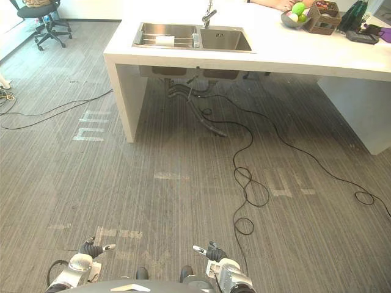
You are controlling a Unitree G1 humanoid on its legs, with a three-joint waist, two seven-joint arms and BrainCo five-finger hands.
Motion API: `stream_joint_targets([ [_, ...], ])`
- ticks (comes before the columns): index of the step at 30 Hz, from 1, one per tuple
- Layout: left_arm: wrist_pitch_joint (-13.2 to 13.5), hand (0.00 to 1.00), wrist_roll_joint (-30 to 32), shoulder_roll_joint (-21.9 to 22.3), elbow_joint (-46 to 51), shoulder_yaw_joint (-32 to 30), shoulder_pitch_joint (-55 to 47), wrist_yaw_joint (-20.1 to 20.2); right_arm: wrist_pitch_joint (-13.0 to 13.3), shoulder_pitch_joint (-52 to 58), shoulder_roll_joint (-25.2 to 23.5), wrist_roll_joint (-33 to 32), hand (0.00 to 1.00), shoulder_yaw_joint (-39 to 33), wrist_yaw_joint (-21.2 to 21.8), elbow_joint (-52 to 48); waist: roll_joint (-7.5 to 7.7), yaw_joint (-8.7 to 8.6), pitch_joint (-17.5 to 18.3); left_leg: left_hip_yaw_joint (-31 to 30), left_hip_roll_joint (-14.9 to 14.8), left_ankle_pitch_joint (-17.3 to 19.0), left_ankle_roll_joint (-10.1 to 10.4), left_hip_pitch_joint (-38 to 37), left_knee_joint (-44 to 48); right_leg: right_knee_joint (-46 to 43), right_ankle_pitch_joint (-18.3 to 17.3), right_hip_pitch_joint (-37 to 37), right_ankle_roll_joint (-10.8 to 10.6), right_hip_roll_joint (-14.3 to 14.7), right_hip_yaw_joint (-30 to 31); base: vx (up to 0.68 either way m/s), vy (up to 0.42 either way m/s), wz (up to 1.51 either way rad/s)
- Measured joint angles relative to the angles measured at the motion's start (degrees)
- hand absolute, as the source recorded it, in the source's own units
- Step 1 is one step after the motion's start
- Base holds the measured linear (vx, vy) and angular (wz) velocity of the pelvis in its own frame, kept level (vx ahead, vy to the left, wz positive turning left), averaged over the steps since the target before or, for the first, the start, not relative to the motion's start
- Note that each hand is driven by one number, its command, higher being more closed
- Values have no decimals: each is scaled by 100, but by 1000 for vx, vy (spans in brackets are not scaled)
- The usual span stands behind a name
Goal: Walk over to the sink, pick up the cup, carry it to the dishwasher, place the cup inside the dishwasher, then close the dishwasher door
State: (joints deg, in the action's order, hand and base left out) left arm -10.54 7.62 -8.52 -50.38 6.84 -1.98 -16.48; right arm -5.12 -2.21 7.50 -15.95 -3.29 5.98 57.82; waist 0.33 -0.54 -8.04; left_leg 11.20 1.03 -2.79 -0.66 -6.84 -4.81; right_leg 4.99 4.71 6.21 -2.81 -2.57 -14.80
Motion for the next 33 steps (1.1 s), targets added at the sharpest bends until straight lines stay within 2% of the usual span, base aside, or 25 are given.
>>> stream_joint_targets([
  [6, 92, 0, 92, 80, -156, -4, -130, -70, 30, 103, -16, -6, 0, 16, -9, 4, 9, 15, -3, 65, -2, 2, 2, -78, -3, 2, 8, 77, -13, -3, 25, -26, 12, -4],
  [9, 240, 0, -420, 71, -398, -211, -208, -28, -8, 170, -32, -27, 0, 14, -5, 161, 8, 35, -3, 172, -15, 28, 22, -152, -4, 1, 15, 99, -9, 12, 157, -12, 11, -20],
  [11, 383, 0, -1090, 73, -573, -349, -257, 213, -13, 270, -67, -164, 0, -40, -8, 175, 12, 16, -29, 205, -18, 49, 28, -252, -3, 1, 15, 180, -7, 15, 189, 0, 8, -11],
  [15, 391, 0, -1987, 43, -766, -534, -328, 737, -139, 363, -135, -460, 0, -114, -31, 177, 27, 30, -34, 276, -21, 76, 33, -329, -4, 2, 14, 222, -9, 20, 244, -15, 9, -8],
  [18, 121, 0, -2411, 10, -912, -684, -334, 1116, -383, 397, -171, -1102, 0, -263, -125, 233, 47, 53, -45, 275, -16, 93, 12, -334, -4, -21, -5, 225, -31, 12, 240, 0, 0, 0],
  [19, 46, 0, -2472, -4, -946, -685, -344, 1203, -474, 421, -155, -1351, 0, -338, -144, 238, 37, 58, -51, 286, -18, 117, -24, -328, -4, -164, -113, 162, -24, -16, 173, -3, 14, -4],
  [20, 24, 0, -2507, -5, -953, -685, -351, 1220, -521, 429, -145, -1450, 0, -396, -157, 239, 27, 54, -60, 297, -25, 125, -35, -317, -3, -368, -214, 92, -37, -49, 127, -15, 30, -11],
  [22, -49, 0, -2677, -75, -953, -667, -365, 1317, -497, 463, -152, -1674, 0, -475, -291, 178, 96, 32, -111, 322, 53, 225, -181, -337, -2, -1660, -804, -471, -240, -350, 10, 1, 60, -7],
  [23, -61, 0, -2712, -92, -955, -665, -366, 1321, -467, 475, -154, -1685, 0, -489, -308, 161, 89, 10, -128, 325, 86, 232, -193, -347, -2, -1937, -893, -573, -276, -431, 1, 52, 74, 1],
  [24, -51, 0, -2783, -137, -984, -674, -299, 1312, -454, 442, -104, -1673, 0, -657, -356, 153, 241, -2, -208, 318, 178, 273, -239, -350, 34, -3004, -1067, -1081, -89, -682, 8, 53, 49, 9],
  [25, -44, 0, -2782, -177, -1015, -677, -257, 1288, -477, 394, -98, -1609, 0, -705, -357, 162, 263, 5, -349, 292, 205, 352, -266, -356, 225, -3799, -1027, -1384, 0, -882, -5, 74, 30, 13],
  [26, 5, 0, -2824, -193, -1030, -674, -166, 1188, -513, 378, -124, -1620, 0, -794, -347, 190, 300, -2, -566, 237, 210, 465, -354, -480, 379, -4391, -981, -1595, 0, -1011, 24, 75, -4, 20],
  [27, 82, 0, -2899, -202, -1047, -675, -134, 1089, -507, 375, -106, -1620, 0, -836, -348, 213, 284, -9, -700, 172, 200, 542, -346, -570, 485, -4689, -1162, -1698, -63, -1032, 43, 123, -15, 25],
  [28, 175, 0, -3012, -208, -1106, -674, -136, 1048, -497, 401, -91, -1647, 0, -833, -349, 256, 284, -35, -732, 94, 125, 657, -326, -592, 623, -4551, -1354, -1758, -99, -992, 38, 196, -42, 28],
  [30, 364, 0, -3056, -211, -1102, -669, -142, 1064, -352, 434, -128, -1802, 0, -825, -351, 292, 288, -77, -747, -69, -3, 804, -246, -615, 676, -3597, -1289, -1830, -91, -819, -22, 197, -60, 34],
  [31, 451, 0, -3043, -209, -1072, -659, -118, 1069, -288, 444, -128, -1812, 0, -828, -357, 301, 273, -114, -771, -169, -60, 840, -209, -604, 674, -2926, -1104, -1845, -90, -724, -29, 250, -118, 46],
  [32, 510, 0, -2989, -207, -850, -646, -109, 1074, -203, 496, -139, -1818, 0, -830, -374, 308, 282, -154, -813, -259, -110, 894, -143, -581, 660, -1838, -639, -1832, -180, -653, -19, 269, -137, 44],
  [33, 560, 0, -2984, -195, -687, -597, -105, 1078, -181, 526, -157, -1817, 0, -829, -389, 310, 300, -161, -836, -324, -110, 917, -107, -572, 660, -1314, -406, -1831, -240, -659, -13, 338, -211, 47],
])
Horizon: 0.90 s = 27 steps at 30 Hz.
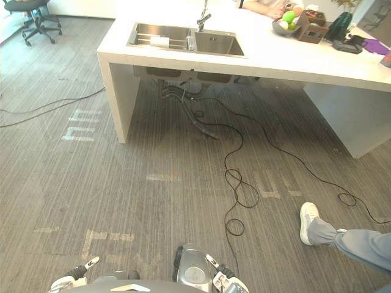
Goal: Walk over to the sink, pick up the cup, carry it to the dishwasher, place the cup inside the dishwasher, then close the dishwasher door
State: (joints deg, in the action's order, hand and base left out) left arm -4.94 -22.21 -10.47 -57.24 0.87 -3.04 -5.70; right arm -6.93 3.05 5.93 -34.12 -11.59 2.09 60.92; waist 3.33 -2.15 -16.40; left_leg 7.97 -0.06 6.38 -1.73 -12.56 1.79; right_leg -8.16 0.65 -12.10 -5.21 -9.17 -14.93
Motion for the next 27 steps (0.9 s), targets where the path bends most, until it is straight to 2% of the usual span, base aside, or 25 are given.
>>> stream_joint_targets([
  [1, 106, 0, 0, 54, 319, 189, 20, 2, 48, 45, -59, 4, 0, -48, -17, -2, 64, -14, -63, -58, 30, 73, 81, -25, 30, 533, 159, -69, -82, -103, 11, 228, -179, 34],
  [3, 214, 0, -15, 127, 621, 368, 75, 8, 43, 81, -137, 17, 0, -88, -14, -24, 160, -26, -171, -151, 65, 351, 236, -182, 174, 461, 155, -145, -96, -275, 28, 309, -283, 22],
  [4, 238, 0, -29, 167, 823, 381, 75, -17, 9, 152, -160, 23, 0, -125, -13, -21, 209, -33, -154, -219, 66, 602, 347, -371, 273, 366, 51, -60, -108, -334, 50, 493, -391, 8],
  [5, 283, 0, -94, 259, 987, 395, 143, -39, -59, 153, -120, -6, 0, -222, -16, -23, 127, -53, -148, -358, -52, 831, 358, -495, 388, -42, 441, -117, 21, -265, 36, 479, -325, 6],
  [6, 306, 0, -131, 336, 1067, 424, 159, -57, -79, 142, -78, -50, 0, -250, -15, -25, -23, -81, -111, -376, -182, 931, 359, -495, 420, -296, 440, -219, 29, -189, -15, 537, -316, 0],
  [7, 361, 0, -132, 486, 1198, 523, 148, -114, -91, 129, 17, -186, 0, -268, -19, -43, -329, -135, 33, -420, -448, 1113, 269, -493, 413, -589, 425, -392, 55, 50, -89, 576, -301, -2],
  [8, 417, 0, -126, 602, 1239, 618, 174, -180, -141, 109, 122, -367, 0, -299, -25, -23, -564, -159, 129, -568, -599, 1009, 236, -426, 694, -708, 359, -439, 238, 247, -262, 595, -313, -6],
  [9, 457, 0, -122, 616, 1263, 619, 214, -199, -190, 82, 127, -446, 0, -318, -32, 6, -549, -144, 124, -489, -628, 892, 385, -295, 1015, -783, 301, -437, 409, 249, -297, 583, -333, -11],
  [10, 545, 0, -117, 636, 1348, 620, 202, -255, -224, 78, 138, -560, 0, -326, -22, 82, -475, -130, 147, -462, -645, 515, 736, 11, 1797, -868, 157, -339, 581, 228, -297, 536, -324, -10],
  [11, 691, 0, -111, 678, 1465, 625, 204, -329, -219, 113, 160, -519, 0, -305, 20, 80, -471, -137, 151, -393, -732, 0, 1321, 358, 2721, -888, -40, -105, 713, 225, -310, 525, -311, -5],
  [12, 762, 0, -84, 709, 1546, 625, 190, -403, -200, 133, 160, -383, 0, -293, 61, 78, -490, -143, 140, -321, -821, -330, 1467, 580, 3256, -865, -156, 47, 725, 235, -306, 530, -253, 13],
  [13, 867, 0, -5, 760, 1804, 657, 160, -534, -170, 100, 190, -170, 0, -257, 137, 74, -549, -157, 104, -90, -1108, -640, 1369, 1123, 4508, -706, -315, 412, 801, 325, -360, 433, -181, 17],
  [14, 910, 0, -6, 772, 1977, 669, 143, -584, -166, 87, 232, -52, 0, -249, 154, 76, -598, -143, 90, 44, -1239, -538, 1214, 1370, 5066, -593, -350, 608, 817, 384, -384, 505, -187, 19],
  [15, 949, 0, -8, 771, 2345, 664, 124, -718, -163, 77, 327, 89, 0, -203, 159, 79, -665, -133, 49, 187, -1329, -215, 989, 1793, 5679, -342, -379, 1025, 787, 473, -458, 441, -151, 6],
  [16, 984, 0, -19, 761, 2751, 654, 120, -823, -157, 1, 400, 42, 0, -196, 154, 79, -708, -86, 46, 334, -1305, 69, 913, 2127, 5568, -137, -403, 1307, 734, 535, -487, 458, -143, -9],
  [17, 1041, 0, -19, 752, 3131, 645, 120, -907, -148, -122, 436, -44, 0, -183, 156, 75, -722, 20, 48, 526, -1214, 260, 830, 2369, 4944, 8, -440, 1479, 725, 569, -473, 340, -97, -22],
  [18, 1065, 0, -17, 747, 3312, 646, 121, -913, -130, -173, 439, -68, 0, -170, 159, 71, -720, 70, 48, 608, -1147, 296, 766, 2460, 4497, 84, -457, 1547, 720, 580, -439, 329, -47, -28],
  [19, 1070, 0, -16, 755, 3645, 655, 120, -916, -61, -254, 438, -123, 0, -102, 168, 18, -706, 134, 39, 627, -937, 291, 713, 2568, 3402, 173, -473, 1674, 715, 573, -393, 274, -6, -20],
  [20, 1077, 0, -17, 774, 3774, 644, 119, -923, -45, -304, 432, -136, 0, -91, 163, -22, -696, 167, 25, 599, -834, 231, 692, 2592, 2788, 185, -482, 1729, 702, 568, -349, 438, 44, -32],
  [21, 1079, 0, -17, 809, 3999, 640, 107, -959, -11, -303, 412, -137, 0, -10, 156, -153, -677, 241, 13, 411, -630, -64, 718, 2573, 1458, 221, -574, 1886, 658, 545, -241, 375, 69, -33],
  [22, 1079, 0, -16, 832, 4100, 621, 88, -990, 20, -297, 407, -138, 0, 5, 157, -191, -666, 256, 1, 297, -589, -191, 736, 2569, 1050, 234, -617, 1969, 615, 540, -184, 468, 127, -48],
  [23, 1066, 0, -16, 873, 4294, 582, 63, -1063, 44, -261, 354, -159, 0, -4, 149, -220, -627, 292, -25, 142, -550, -340, 766, 2541, 420, 286, -740, 2219, 483, 504, -95, 400, 166, -34],
  [26, 1055, 0, -14, 880, 4301, 589, 94, -1115, 0, 14, 354, -219, 0, -45, 162, -234, -643, 297, -23, 565, -620, -395, 712, 2393, 442, 250, -1095, 2706, 197, 467, 6, 453, 263, -23],
  [27, 1056, 0, -14, 886, 4298, 598, 71, -1112, -58, 216, 406, -219, 0, -41, 169, -350, -811, 278, 79, 876, -729, -468, 559, 2238, 395, 223, -1332, 2913, 57, 560, 32, 481, 350, -9],
])
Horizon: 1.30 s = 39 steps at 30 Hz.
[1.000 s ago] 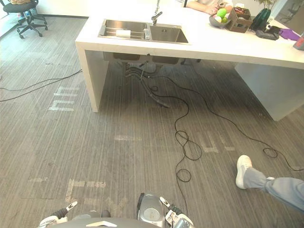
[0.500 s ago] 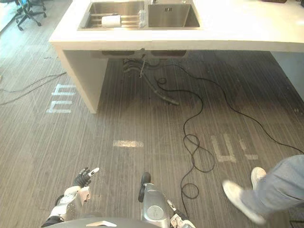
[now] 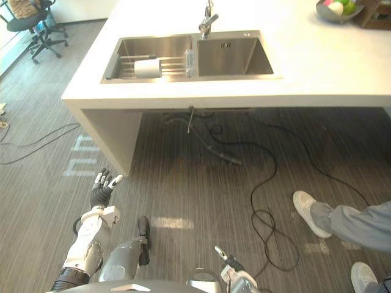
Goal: Walk over to the sink, pick up the cup, carry it to the dishwasher, place the cup inside the dishwasher, then close the dishwasher door
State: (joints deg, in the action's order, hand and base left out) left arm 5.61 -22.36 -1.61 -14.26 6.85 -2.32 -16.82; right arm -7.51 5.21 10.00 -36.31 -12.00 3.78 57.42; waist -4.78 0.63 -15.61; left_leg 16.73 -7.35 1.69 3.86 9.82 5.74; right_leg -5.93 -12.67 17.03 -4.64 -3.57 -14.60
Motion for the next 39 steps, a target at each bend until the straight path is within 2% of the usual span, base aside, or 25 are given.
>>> stream_joint_targets([
  [1, 4, 0, -1, -41, -29, -33, 25, 1, -20, 113, 16, 8, 0, -1, -2, -21, -38, -16, 33, -62, -37, -779, -433, -43, -7, -81, -192, 112, -71, 10, 56, 537, 389, -11],
  [2, 3, 0, 0, -146, -54, -127, 56, -22, -56, 148, -119, 29, 0, 18, 14, -11, 206, -44, 90, 17, 200, -1060, -680, -13, 121, -79, -358, 158, -34, -206, 167, 422, 295, -3],
  [4, 2, 0, 0, -219, -62, -229, 142, -38, -78, 129, -231, 53, 0, 8, 88, -20, 374, -55, 116, 23, 369, -871, -728, 161, 221, -73, -285, 77, 85, -343, 214, 350, 230, 12],
  [5, -20, 0, 1, -237, -103, -232, 209, -108, -171, 106, -251, 68, 0, -3, 88, 3, 418, -17, 108, 12, 494, -590, -803, 302, 529, -150, -58, -4, 42, -481, 269, 391, 272, 19],
  [6, -32, 0, 1, -224, -103, -221, 190, -132, -183, 93, -241, 69, 0, -2, 84, 7, 419, 4, 109, 11, 549, -463, -820, 298, 638, -227, 11, 4, 25, -546, 305, 455, 321, 16],
  [7, -66, 0, -2, -186, -90, -222, 146, -172, -185, 88, -231, 65, 0, -35, 70, 49, 441, 40, 124, 49, 672, -196, -877, 187, 738, -558, 66, -7, -40, -731, 395, 366, 237, 6],
  [9, -80, 0, 7, -168, -83, -204, 78, -179, -125, 88, -223, 61, 0, -194, 70, 141, 453, 70, 224, 68, 905, 26, -984, -89, 659, -1779, 118, -368, -226, -1038, 508, 340, 214, 11],
  [10, -78, 0, 16, -179, -77, -192, 79, -181, -72, 36, -216, 64, 0, -244, 69, 108, 470, 69, 246, 66, 1005, 126, -1017, -294, 568, -3018, 352, -880, -518, -1171, 710, 300, 174, 10],
  [11, -70, 0, 41, -234, -75, -194, 68, -215, -17, -31, -221, 70, 0, -243, 64, 62, 521, 83, 275, 63, 1088, 199, -1020, -504, 459, -4324, 690, -1453, -718, -1233, 861, 294, 155, 3],
  [12, -60, 0, 83, -266, -75, -189, 51, -265, -7, -62, -226, 68, 0, -242, 52, 38, 533, 85, 279, 57, 1117, 232, -1012, -630, 391, -4883, 741, -1697, -667, -1242, 863, 300, 117, -4],
  [13, -46, 0, 136, -282, -52, -178, 8, -369, 6, -89, -221, 62, 0, -247, -25, -1, 539, 70, 282, 4, 1193, 262, -956, -948, 214, -5610, 620, -2068, -403, -1364, 580, 242, 78, 1],
  [15, 110, 0, 154, -265, 25, -184, 5, -568, -2, -79, -104, 17, 0, -272, -79, 27, 488, -9, 275, -151, 1250, 304, -909, -1341, -27, -5811, 224, -2477, 175, -1594, -54, 334, 55, 28],
  [16, 318, 0, 257, -244, 94, -196, 24, -705, -29, -69, -100, 9, 0, -266, -72, 94, 454, -85, 265, -352, 1247, 326, -870, -1503, -121, -5437, -29, -2751, 279, -1639, -326, 357, 6, 58],
  [17, 419, 0, 293, -232, 158, -199, 52, -771, -31, -40, -107, 8, 0, -273, -67, 163, 406, -134, 244, -488, 1235, 351, -833, -1530, -108, -5083, -125, -2899, 266, -1601, -358, 299, -42, 97],
  [18, 752, 0, 442, -182, 265, -211, 138, -928, -32, 43, -271, -79, 0, -418, -58, 268, 426, -211, 262, -750, 1128, 423, -782, -1520, 35, -3977, -161, -3062, 200, -1351, -216, 324, -164, 130],
  [19, 1132, 0, 657, -195, 378, -226, 165, -1082, -32, 166, -353, -182, 0, -507, -53, 349, 415, -279, 290, -1005, 1041, 574, -689, -1394, 315, -2506, 142, -2968, 97, -961, 137, 314, -185, 138],
  [20, 1307, 0, 759, -244, 492, -227, 158, -1147, -46, 244, -395, -186, 0, -522, -44, 447, 468, -274, 300, -1155, 1044, 695, -629, -1403, 398, -1901, 639, -2890, 94, -909, 245, 395, -287, 121],
  [21, 1672, 0, 938, -335, 818, -287, 151, -1266, -124, 455, -566, -240, 0, -628, -31, 650, 758, -161, 357, -1369, 1177, 871, -523, -1540, 491, -1468, 1647, -2868, 24, -946, 319, 360, -321, 72],
  [22, 1939, 0, 1030, -176, 1242, -476, 100, -1461, -166, 569, -560, -340, 0, -680, -10, 687, 620, -67, 412, -1434, 1000, 1064, -415, -1599, 643, -1428, 1293, -2642, 92, -886, 128, 375, -334, 47],
  [24, 2201, 0, 1108, -65, 1943, -442, 31, -1635, -167, 615, -442, -373, 0, -677, 52, 667, 437, -51, 490, -1533, 735, 1219, -314, -1493, 815, -1202, 1228, -2518, 169, -636, -43, 290, -229, 12],
  [25, 2307, 0, 1349, 12, 2391, -330, 83, -1664, -161, 582, -403, -345, 0, -748, 137, 657, 269, -59, 586, -1552, 585, 1243, -267, -1488, 770, -1055, 1200, -2455, 222, -477, -143, 272, -193, 10],
  [30, 2348, 0, 1948, 155, 3085, 147, 296, -1708, -149, 572, -431, -277, 0, -940, 221, 654, 203, -132, 731, -1615, 388, 1165, -178, -1712, 354, -666, 1215, -2234, 319, -208, -213, 176, -96, 0],
  [35, 2239, 0, 1999, 135, 3401, 239, 457, -1839, -157, 595, -509, -278, 0, -923, 230, 661, 380, -115, 819, -1448, 397, 1073, -220, -1740, 185, 23, 1610, -2066, 318, -90, -99, 26, 17, -12],
  [37, 2163, 0, 1741, 81, 3441, 346, 560, -1551, -162, 594, -511, -276, 0, -868, 238, 659, 441, -92, 864, -1326, 415, 1066, -228, -1741, 177, 209, 1744, -2059, 307, -67, -3, 2, 46, -26],
  [39, 1966, 0, 1427, -59, 3500, 656, 696, -993, -161, 596, -514, -276, 0, -860, 263, 651, 484, -98, 890, -1210, 434, 1062, -234, -1761, 172, 448, 1901, -1992, 297, -41, 76, -10, 35, -28],
])
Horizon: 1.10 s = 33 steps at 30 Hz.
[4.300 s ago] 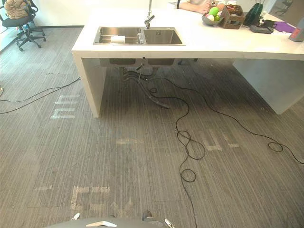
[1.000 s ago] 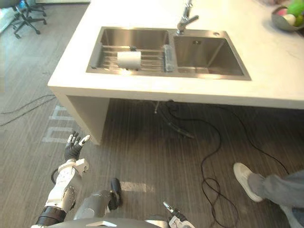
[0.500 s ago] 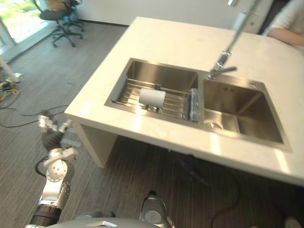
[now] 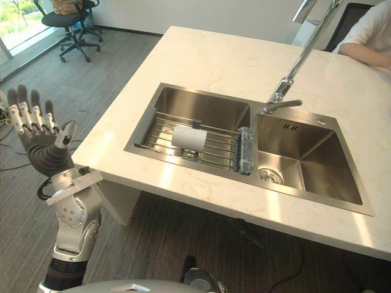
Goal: Walk over to the sink, pick up the cup, carry it to the dishwasher, place the cup inside the dishwasher, then close the dishwasher door
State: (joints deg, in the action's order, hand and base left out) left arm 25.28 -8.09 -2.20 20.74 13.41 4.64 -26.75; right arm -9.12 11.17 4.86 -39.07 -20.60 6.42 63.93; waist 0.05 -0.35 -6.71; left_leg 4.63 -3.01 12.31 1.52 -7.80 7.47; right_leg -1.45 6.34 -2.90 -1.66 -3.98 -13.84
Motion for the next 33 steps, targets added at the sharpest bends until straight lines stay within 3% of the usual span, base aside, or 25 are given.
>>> stream_joint_targets([
  [2, -337, 0, -124, -29, 11, 536, 195, 723, -7, 6, -1, -2, 0, 16, 82, -14, -2, -23, 28, 153, 13, -1, -1, -30, -56, 276, 182, 94, 0, 27, 104, -53, 26, -33],
  [5, -835, 0, -129, -43, -92, 1058, 480, 1376, -31, 34, -11, -3, 0, 20, 100, -92, -23, -77, 119, 327, 12, 8, 2, -20, -71, 545, 348, 113, 16, 80, 250, -31, -3, -29],
  [10, -1618, 0, -131, -244, -1115, 1385, 924, 1551, -137, 104, -21, -126, 0, 69, 88, -319, -80, -214, 143, 582, -69, 44, 59, -184, -110, 654, 433, 196, 39, 206, 425, -35, -15, -25],
  [15, -1690, 0, -193, -661, -1550, 1280, 935, 1280, -135, 170, 14, -229, 0, 236, 55, -473, -135, -324, 182, 819, -154, 105, 162, -342, -171, 660, 394, 220, 45, 323, 556, -20, -9, -24],
  [21, -1691, 0, -297, -980, -1780, 466, 946, 988, -126, 179, 36, -229, 0, 226, 54, -455, -208, -443, 161, 944, -237, 86, 199, -403, -263, 660, 397, 144, 96, 453, 655, 39, 17, -16],
  [24, -1713, 0, -311, -1095, -1958, 88, 965, 753, -127, 179, 48, -218, 0, 152, 59, -444, -293, -533, 102, 931, -279, 98, 230, -427, -263, 659, 361, 128, 137, 482, 604, 71, 44, 5],
  [27, -1708, 0, -306, -1124, -1959, -157, 979, 568, -125, 180, 83, -107, 0, 7, 76, -445, -418, -577, 48, 915, -349, 117, 398, -237, -47, 518, 158, 23, 173, 500, 455, 79, 24, 12],
  [28, -1677, 0, -307, -1119, -1959, -246, 981, 509, -124, 137, 73, -66, 0, 35, 74, -446, -314, -551, -31, 941, -378, 131, 441, 112, 691, 32, -118, -165, 189, 403, 323, 58, -60, 20],
  [30, -1649, 0, -357, -1101, -1933, -255, 958, 473, -140, 197, 125, 17, 0, 184, 79, -444, -239, -539, -204, 920, -544, -106, 770, 841, 2618, -448, -504, -80, 306, 218, 217, 51, -70, 26],
  [31, -1618, 0, -492, -1079, -1847, -357, 910, 522, -223, 202, 219, 118, 0, 259, 91, -445, -217, -459, -395, 871, -701, -586, 722, 1218, 3694, -508, -694, 189, 411, 107, 323, 59, 1, -7],
  [32, -1614, 0, -569, -1056, -1743, -424, 830, 579, -256, 201, 240, 131, 0, 299, 98, -453, -192, -403, -454, 832, -724, -378, 622, 1304, 3864, -521, -766, 291, 465, 95, 407, 94, 7, -31],
  [33, -1606, 0, -676, -1056, -1473, -494, 704, 668, -289, 199, 340, 214, 0, 427, 108, -514, -262, -309, -469, 795, -747, -14, 553, 1441, 3693, -521, -873, 424, 598, 77, 500, 124, -11, -39],
])
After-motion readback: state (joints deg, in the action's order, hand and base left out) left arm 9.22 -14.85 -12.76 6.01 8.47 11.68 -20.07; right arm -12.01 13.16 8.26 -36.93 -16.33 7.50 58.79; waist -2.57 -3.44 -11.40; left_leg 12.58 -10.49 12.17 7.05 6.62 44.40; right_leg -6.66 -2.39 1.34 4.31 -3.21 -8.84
